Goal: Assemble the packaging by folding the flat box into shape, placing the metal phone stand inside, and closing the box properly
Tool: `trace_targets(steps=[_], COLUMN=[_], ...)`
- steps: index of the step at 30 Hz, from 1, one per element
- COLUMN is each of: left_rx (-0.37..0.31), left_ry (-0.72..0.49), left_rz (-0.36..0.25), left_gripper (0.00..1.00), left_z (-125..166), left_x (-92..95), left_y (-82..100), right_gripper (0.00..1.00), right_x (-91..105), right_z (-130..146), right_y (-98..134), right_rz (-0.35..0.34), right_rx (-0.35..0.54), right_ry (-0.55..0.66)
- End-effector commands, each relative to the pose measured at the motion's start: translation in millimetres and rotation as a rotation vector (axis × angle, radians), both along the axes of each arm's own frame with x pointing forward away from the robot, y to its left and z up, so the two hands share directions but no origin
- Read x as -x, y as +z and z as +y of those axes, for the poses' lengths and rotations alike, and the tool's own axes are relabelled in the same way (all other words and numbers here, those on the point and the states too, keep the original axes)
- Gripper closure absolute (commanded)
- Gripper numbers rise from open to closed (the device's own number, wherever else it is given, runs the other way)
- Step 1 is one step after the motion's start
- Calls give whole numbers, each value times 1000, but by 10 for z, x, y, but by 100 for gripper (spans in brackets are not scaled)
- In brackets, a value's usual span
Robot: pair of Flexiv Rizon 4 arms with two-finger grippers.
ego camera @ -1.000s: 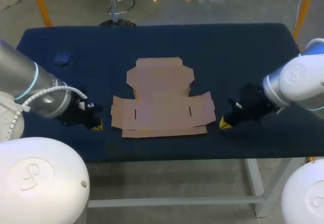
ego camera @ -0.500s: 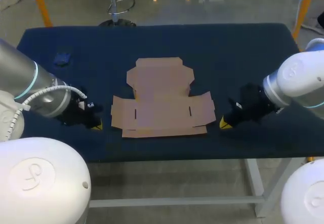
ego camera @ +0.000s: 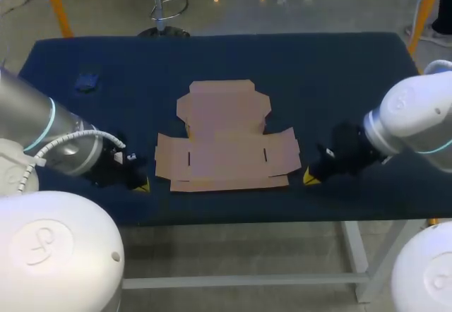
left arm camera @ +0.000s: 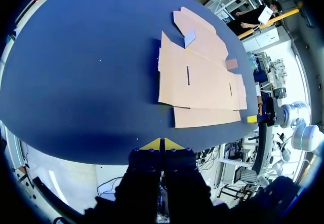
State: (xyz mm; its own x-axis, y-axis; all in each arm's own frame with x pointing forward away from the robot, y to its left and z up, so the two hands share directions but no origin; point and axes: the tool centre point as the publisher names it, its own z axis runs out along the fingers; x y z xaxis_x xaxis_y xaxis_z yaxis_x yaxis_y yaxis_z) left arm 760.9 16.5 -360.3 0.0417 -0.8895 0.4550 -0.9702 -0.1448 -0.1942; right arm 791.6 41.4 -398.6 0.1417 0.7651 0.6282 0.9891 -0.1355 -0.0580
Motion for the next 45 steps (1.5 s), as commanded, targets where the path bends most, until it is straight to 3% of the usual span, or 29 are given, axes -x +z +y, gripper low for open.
trace_targets(steps=[1,22,45], left_rx=[13,84,126], left_ry=[-9,-77,-122], left_rz=[-2,29,70], left_gripper=[100,100,100], left_z=[-49,-182,-293], left_x=[44,32,-97], left_y=[-86,-249,-397], right_gripper=[100,100,100], right_x=[11,-42,-170], right_z=[34,207,345], right_y=[-63,-306,-296], right_rz=[-6,-11,-36], right_rx=[-12,-90,-115], right_ry=[0,-5,10])
